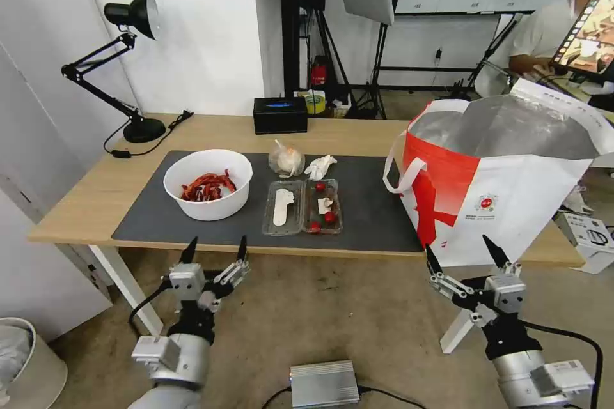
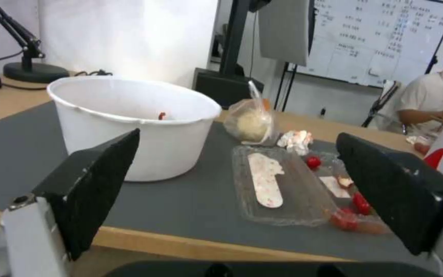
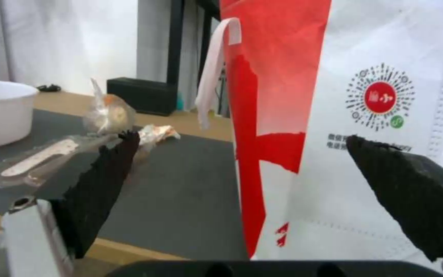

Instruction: Pick up the trash from the table and place it into the takeout bag.

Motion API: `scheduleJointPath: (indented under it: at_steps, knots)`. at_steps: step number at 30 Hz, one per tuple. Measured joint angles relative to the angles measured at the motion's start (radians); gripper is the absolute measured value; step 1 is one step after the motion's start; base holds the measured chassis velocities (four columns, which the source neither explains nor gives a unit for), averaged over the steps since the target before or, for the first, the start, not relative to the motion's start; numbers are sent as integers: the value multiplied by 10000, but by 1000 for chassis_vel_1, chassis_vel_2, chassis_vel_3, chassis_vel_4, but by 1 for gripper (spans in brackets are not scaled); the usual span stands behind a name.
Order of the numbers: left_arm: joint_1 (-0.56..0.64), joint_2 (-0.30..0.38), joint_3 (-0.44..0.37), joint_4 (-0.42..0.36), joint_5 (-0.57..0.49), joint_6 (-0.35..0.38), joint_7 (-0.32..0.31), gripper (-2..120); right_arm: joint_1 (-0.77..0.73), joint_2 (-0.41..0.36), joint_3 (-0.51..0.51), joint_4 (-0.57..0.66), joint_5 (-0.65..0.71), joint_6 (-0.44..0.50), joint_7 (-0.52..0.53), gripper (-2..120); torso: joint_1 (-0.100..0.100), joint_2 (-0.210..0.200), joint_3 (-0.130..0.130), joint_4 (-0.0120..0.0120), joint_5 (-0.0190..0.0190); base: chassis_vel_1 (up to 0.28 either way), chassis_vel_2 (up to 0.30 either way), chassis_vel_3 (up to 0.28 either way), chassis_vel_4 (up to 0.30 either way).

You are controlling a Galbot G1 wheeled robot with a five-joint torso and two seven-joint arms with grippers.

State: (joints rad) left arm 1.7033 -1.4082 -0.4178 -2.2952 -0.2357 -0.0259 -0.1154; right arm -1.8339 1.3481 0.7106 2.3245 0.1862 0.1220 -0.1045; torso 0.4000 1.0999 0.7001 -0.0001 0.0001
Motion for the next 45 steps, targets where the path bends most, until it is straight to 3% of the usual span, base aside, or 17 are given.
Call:
scheduleJointPath:
  at_steps: [15, 45]
  knots:
    - [115, -51, -65, 66, 91, -141, 90, 100, 229, -14, -402, -233, 652, 60, -424, 100, 0, -1, -1, 1, -1, 0, 0, 0, 0]
    - [337, -197, -145, 199, 293, -109, 275, 100, 972, 29, -1460, -960, 612, -62, -491, 100, 0, 1, -2, 1, -1, 0, 0, 0, 0]
